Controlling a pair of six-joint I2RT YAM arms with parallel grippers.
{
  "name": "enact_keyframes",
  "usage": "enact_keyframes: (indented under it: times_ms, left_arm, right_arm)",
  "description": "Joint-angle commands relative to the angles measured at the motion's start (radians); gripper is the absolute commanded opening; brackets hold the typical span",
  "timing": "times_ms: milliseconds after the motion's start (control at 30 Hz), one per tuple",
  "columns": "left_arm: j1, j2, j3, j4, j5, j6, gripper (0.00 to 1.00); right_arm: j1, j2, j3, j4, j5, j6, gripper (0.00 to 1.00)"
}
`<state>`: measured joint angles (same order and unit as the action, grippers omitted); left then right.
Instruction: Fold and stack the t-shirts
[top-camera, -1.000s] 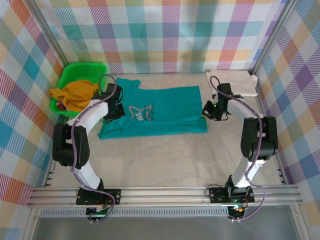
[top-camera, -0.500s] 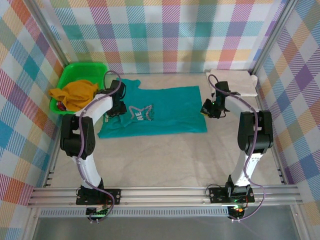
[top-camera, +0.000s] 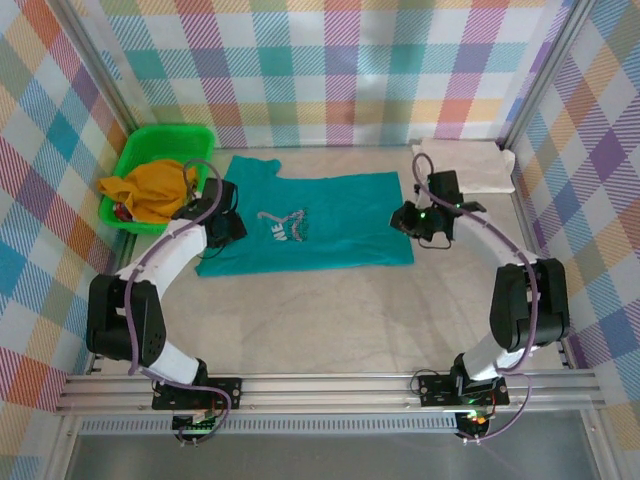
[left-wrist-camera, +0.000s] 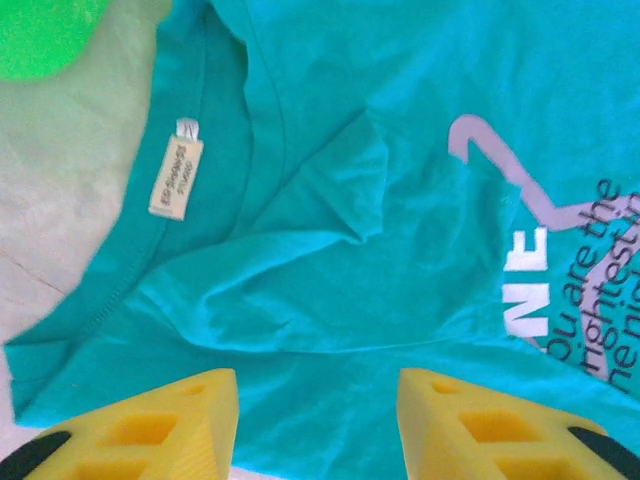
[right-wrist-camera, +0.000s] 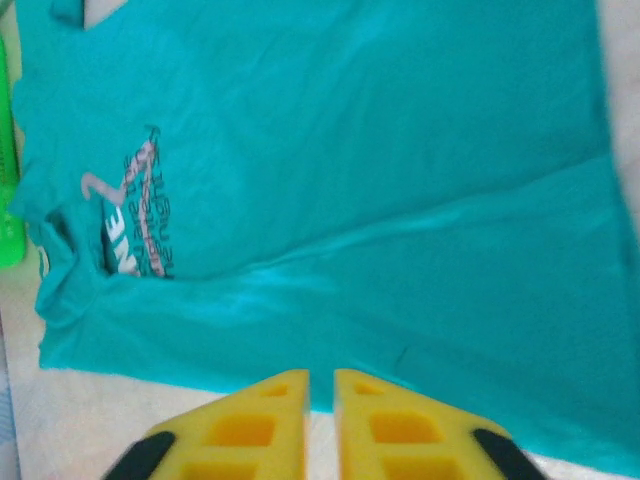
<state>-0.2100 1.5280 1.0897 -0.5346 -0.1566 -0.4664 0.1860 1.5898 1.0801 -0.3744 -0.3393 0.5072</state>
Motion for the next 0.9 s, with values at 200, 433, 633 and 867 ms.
enact_keyframes:
  times_ms: [200,433,633,867]
  left_arm:
    - [-0.015,0.194,0.041,0.088,0.014,0.006,0.39]
    - [-0.014,0.385,0.207,0.074,-0.010,0.034,0.40]
    - [-0.001,0.511,0.328,0.040,-0.030,0.043,0.39]
    - [0.026,0.607,0.426,0.025,-0.043,0.079,0.20]
  right_arm:
    - [0.022,0.112,-0.028,0.096,-0.034,-0.019,0.00]
    - [0.024,0.156,-0.026,0.133,-0.054,-0.001,0.00]
    - [0.024,0.143,-0.060,0.159,-0.067,0.021,0.00]
    - [0.024,0.124,-0.074,0.157,-0.076,0.023,0.00]
